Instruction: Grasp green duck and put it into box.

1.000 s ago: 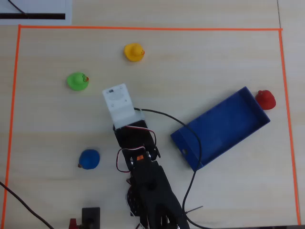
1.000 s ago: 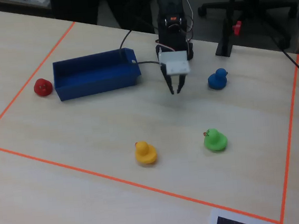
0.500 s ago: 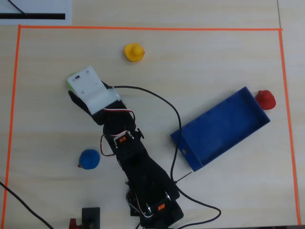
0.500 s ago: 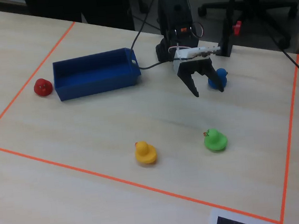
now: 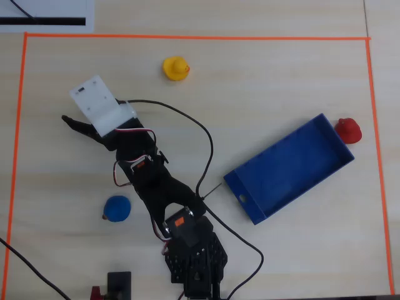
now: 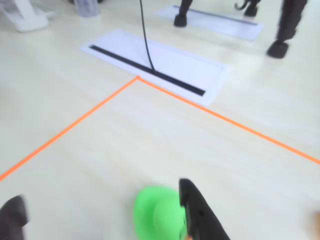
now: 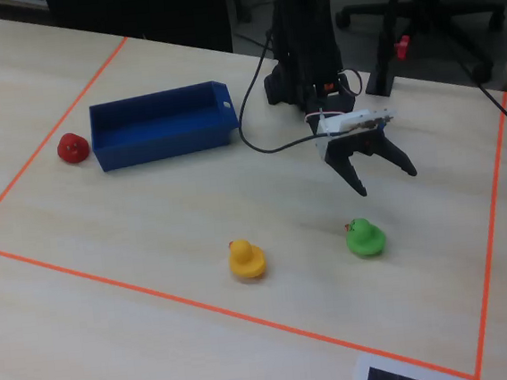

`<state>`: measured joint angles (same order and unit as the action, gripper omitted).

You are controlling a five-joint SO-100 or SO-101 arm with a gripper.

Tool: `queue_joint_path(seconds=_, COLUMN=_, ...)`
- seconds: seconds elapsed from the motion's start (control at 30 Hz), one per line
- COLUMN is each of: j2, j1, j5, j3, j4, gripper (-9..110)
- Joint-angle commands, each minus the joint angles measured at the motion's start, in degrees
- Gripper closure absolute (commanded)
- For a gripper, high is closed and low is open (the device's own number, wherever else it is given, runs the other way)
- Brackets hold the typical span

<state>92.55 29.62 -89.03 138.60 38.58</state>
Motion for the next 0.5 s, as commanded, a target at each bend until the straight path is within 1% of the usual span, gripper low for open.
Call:
queue_joint_path(seconds=0.0, j2=-7.7, j1=-0.3, j5=0.4, j3=-7.3, j4=4.6, gripper=62)
queue_joint_path(seconds=0.23, j2=-17.9, j1=-3.3, j5=0.0, j3=-13.5, j4=7.7, gripper=59)
queue_joint_path(seconds=0.47, j2=-25.0, j1=-5.3, j5=0.2, j3=-16.9, j4=8.0, gripper=56)
